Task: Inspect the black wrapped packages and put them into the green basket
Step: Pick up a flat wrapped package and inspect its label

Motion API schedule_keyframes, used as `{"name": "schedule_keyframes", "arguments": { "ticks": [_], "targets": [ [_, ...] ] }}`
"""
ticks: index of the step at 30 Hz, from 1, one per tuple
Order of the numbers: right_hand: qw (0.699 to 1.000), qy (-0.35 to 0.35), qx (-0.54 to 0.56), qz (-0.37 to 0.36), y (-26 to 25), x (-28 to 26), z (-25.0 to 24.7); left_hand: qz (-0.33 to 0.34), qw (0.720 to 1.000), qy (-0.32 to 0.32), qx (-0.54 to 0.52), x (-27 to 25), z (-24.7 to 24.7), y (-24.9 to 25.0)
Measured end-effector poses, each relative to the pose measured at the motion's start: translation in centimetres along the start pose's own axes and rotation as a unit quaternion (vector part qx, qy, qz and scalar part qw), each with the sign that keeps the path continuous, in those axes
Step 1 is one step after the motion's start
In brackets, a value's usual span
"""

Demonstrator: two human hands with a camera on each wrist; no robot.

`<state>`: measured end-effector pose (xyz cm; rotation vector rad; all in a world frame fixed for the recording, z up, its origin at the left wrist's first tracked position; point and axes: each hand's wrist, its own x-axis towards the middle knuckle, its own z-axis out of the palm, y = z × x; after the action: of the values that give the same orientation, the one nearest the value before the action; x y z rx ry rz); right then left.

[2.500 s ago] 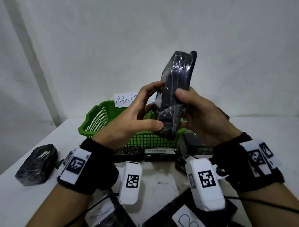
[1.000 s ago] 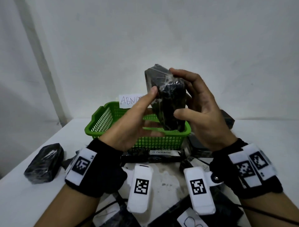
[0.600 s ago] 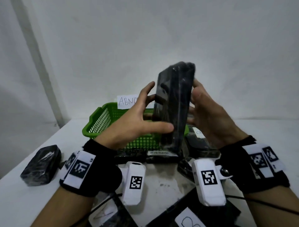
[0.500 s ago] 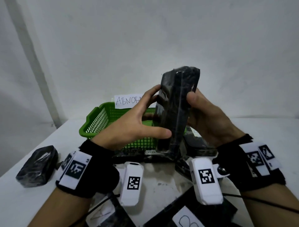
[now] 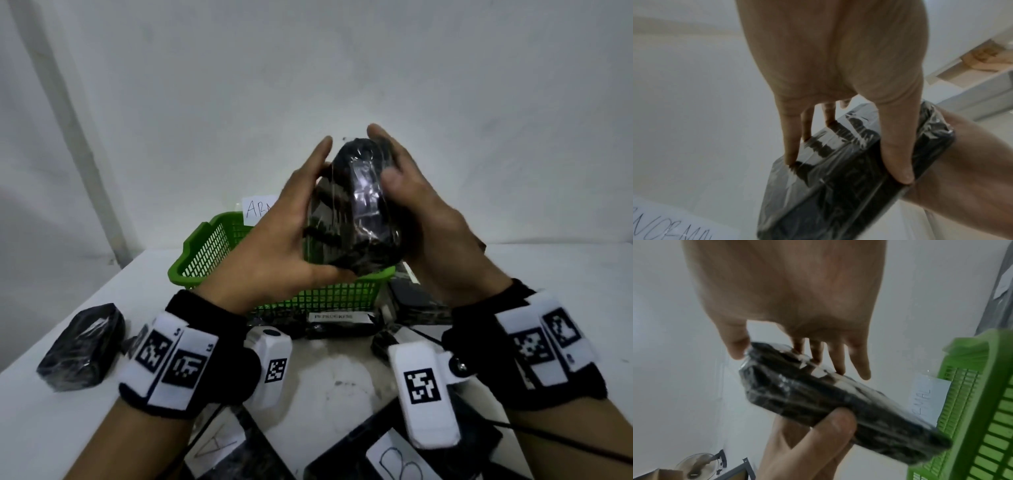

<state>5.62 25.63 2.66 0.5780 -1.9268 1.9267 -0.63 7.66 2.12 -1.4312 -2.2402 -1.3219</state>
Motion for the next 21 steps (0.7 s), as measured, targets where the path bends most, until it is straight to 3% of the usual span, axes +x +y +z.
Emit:
{"name": "schedule_keyframes", "arguments": {
  "ticks": [5, 9, 12, 14, 18, 21],
  "targets": [
    [0.985, 0.067, -0.113, -0.112, 0.3, -0.2, 1.5, 0.053, 0.997, 0.022, 0.045, 0.1, 0.2, -0.5],
    [0.981, 0.086, -0.116, -0.13, 0.0, -0.4, 2.6, 0.056, 0.998, 0.03, 0.013, 0.1, -0.1, 0.0],
    [0.986, 0.088, -0.113, -0.091, -0.9, -0.3, 2.0, 0.019, 0.999, 0.016, -0.047, -0.3, -0.7, 0.2],
    [0.989, 0.088, -0.11, -0.053, -1.6, -0.5, 0.4, -0.006, 0.99, 0.005, -0.14, -0.4, -0.7, 0.2],
    [0.982, 0.031, -0.186, 0.025, -1.8, -0.7, -1.6, -0.042, 0.936, 0.054, -0.347, 0.0, -0.2, 0.4],
    [0.987, 0.063, -0.14, 0.053, -1.3, -0.8, -2.3, -0.066, 0.918, 0.076, -0.385, 1.3, 1.4, 0.8]
  ]
}}
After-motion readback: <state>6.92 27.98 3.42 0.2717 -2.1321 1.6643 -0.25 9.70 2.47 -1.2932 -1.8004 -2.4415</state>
